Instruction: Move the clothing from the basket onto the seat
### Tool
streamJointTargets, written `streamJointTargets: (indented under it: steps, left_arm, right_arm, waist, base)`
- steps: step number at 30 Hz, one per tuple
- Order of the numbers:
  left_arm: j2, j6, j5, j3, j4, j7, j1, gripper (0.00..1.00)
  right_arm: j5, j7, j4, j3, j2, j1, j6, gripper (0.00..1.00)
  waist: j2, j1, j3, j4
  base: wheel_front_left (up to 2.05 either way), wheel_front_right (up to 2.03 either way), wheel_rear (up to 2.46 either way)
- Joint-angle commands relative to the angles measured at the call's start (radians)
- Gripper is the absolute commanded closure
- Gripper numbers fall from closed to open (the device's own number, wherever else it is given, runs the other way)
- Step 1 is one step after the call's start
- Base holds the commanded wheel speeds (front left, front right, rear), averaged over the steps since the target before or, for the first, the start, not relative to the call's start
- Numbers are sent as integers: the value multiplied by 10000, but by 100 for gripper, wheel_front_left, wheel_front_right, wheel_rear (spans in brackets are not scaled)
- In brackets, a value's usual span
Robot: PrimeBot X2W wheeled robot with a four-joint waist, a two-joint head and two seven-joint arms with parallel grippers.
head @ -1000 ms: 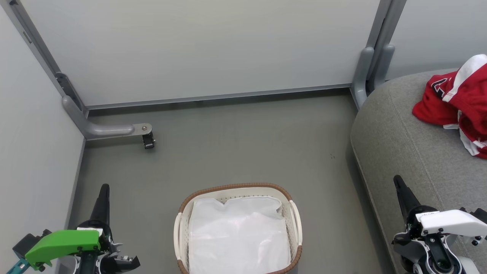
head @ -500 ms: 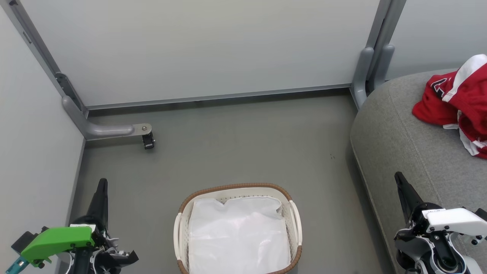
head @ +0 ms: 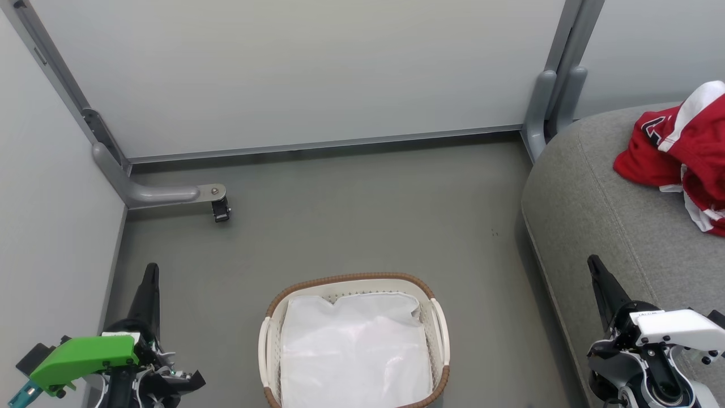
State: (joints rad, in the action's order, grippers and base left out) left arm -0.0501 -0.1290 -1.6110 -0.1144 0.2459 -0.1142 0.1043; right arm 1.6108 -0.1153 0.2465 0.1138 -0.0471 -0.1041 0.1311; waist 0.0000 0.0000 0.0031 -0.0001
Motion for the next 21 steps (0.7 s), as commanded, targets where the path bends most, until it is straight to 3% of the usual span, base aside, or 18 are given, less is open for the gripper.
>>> streamJointTargets:
  steps: [1,21]
  left_arm:
    - [-1,-40,-33,-22,-18,-38,99,100]
    - [-1,-40,-35,-20,-20,-36,98,100]
  right_arm:
    - [41,-11,-42,21,-59,-81,-7,100]
    - [41,-11,-41,20,-59,-80,-7,100]
  waist:
    - [0,0,0,1]
    - [0,0,0,1]
  base:
    - [0,0,0]
    - [0,0,0]
